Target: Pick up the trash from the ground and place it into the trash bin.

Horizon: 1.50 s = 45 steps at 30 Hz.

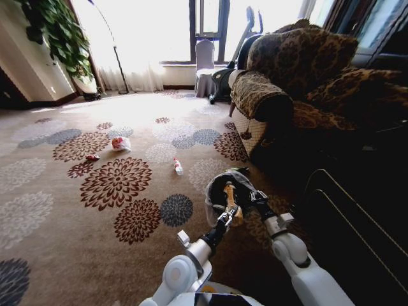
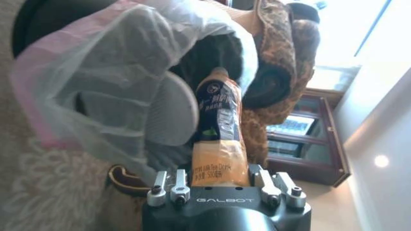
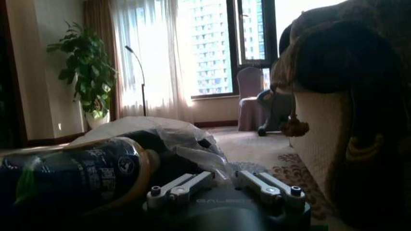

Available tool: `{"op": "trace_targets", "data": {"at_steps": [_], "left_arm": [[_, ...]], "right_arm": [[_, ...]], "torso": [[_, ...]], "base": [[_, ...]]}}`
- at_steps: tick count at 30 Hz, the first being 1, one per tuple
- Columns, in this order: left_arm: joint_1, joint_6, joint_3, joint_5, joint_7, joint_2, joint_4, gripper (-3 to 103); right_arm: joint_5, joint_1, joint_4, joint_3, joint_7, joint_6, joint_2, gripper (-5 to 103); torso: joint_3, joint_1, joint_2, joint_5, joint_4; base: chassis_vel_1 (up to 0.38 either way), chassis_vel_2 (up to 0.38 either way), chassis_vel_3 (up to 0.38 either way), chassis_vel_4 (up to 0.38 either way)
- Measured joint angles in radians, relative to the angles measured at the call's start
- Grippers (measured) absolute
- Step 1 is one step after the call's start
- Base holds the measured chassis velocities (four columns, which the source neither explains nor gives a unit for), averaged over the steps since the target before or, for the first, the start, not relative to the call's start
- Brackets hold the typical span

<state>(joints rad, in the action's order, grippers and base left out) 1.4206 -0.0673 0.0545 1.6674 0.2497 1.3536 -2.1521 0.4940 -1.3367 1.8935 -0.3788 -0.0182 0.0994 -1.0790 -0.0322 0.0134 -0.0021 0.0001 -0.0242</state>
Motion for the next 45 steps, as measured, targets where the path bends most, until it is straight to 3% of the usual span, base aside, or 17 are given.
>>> {"op": "trace_targets", "data": {"at_steps": [6, 7, 9, 12, 14, 28, 32, 33, 34, 37, 42, 45], "left_arm": [[-0.003, 0.002, -0.003, 0.012, -0.036, -0.006, -0.001, 66], [-0.003, 0.002, -0.003, 0.012, -0.038, -0.007, 0.000, 77], [-0.003, 0.001, -0.003, 0.012, -0.039, -0.007, 0.002, 77], [0.002, -0.003, 0.002, 0.005, -0.046, -0.006, 0.004, 93], [0.003, -0.004, 0.003, 0.001, -0.047, -0.007, 0.004, 98], [0.030, -0.030, -0.014, -0.227, -0.160, -0.077, -0.036, 100], [0.039, -0.026, -0.023, -0.244, -0.166, -0.078, -0.048, 100], [0.048, -0.026, -0.023, -0.248, -0.171, -0.078, -0.056, 100], [0.048, -0.026, -0.023, -0.248, -0.171, -0.078, -0.056, 100], [0.070, -0.027, -0.013, -0.282, -0.190, -0.084, -0.061, 100], [0.099, -0.022, 0.003, -0.342, -0.224, -0.094, -0.062, 100], [0.100, 0.014, -0.013, -0.465, -0.297, -0.105, -0.065, 100]], "right_arm": [[-0.004, -0.007, -0.006, -0.001, 0.000, 0.001, -0.003, 0], [-0.006, -0.010, -0.007, -0.001, 0.000, 0.002, -0.006, 0], [-0.007, -0.011, -0.007, -0.001, 0.000, 0.003, -0.008, 0], [-0.010, -0.016, -0.005, -0.001, 0.000, 0.004, -0.010, 0], [-0.010, -0.016, -0.004, -0.001, 0.000, 0.004, -0.010, 0], [-0.005, -0.044, 0.020, -0.019, 0.000, 0.007, -0.011, 0], [-0.009, -0.062, 0.038, -0.019, 0.000, -0.056, -0.020, 0], [0.051, -0.072, 0.067, -0.012, 0.001, -0.130, -0.025, 0], [0.051, -0.072, 0.067, -0.012, 0.001, -0.130, -0.025, 0], [0.172, -0.077, 0.107, -0.008, -0.001, -0.230, -0.028, 0], [0.153, -0.068, 0.109, -0.022, 0.000, -0.230, -0.012, 0], [0.125, -0.069, 0.113, -0.033, 0.001, -0.220, -0.005, 0]], "torso": [[0.000, 0.000, 0.000, 0.0000, 0.0000], [0.000, 0.000, 0.000, 0.0000, 0.0001], [0.000, 0.000, 0.000, 0.0000, 0.0001], [0.000, 0.000, 0.000, 0.0000, 0.0001], [0.000, 0.000, 0.000, -0.0001, 0.0001], [0.000, 0.000, 0.000, -0.0001, 0.0000], [0.000, 0.000, 0.000, -0.0001, 0.0001], [0.000, 0.000, 0.000, -0.0002, 0.0005], [0.000, 0.000, 0.000, -0.0002, 0.0005], [0.000, 0.000, 0.000, 0.0000, -0.0003], [0.000, 0.000, 0.000, -0.0005, -0.0002], [0.000, 0.000, 0.000, -0.0003, 0.0006]], "base": [[0.000, 0.000, 0.000, 0.000], [0.000, 0.000, 0.000, 0.000], [0.000, 0.000, 0.000, 0.000], [0.000, 0.000, 0.000, 0.000], [0.000, 0.000, 0.000, 0.000], [0.000, 0.000, 0.000, 0.000], [0.000, 0.000, 0.000, 0.000], [0.000, 0.000, 0.000, 0.000], [0.000, 0.000, 0.000, 0.000], [0.000, 0.000, 0.000, 0.000], [0.000, 0.000, 0.000, 0.000], [0.000, 0.000, 0.000, 0.000]]}}
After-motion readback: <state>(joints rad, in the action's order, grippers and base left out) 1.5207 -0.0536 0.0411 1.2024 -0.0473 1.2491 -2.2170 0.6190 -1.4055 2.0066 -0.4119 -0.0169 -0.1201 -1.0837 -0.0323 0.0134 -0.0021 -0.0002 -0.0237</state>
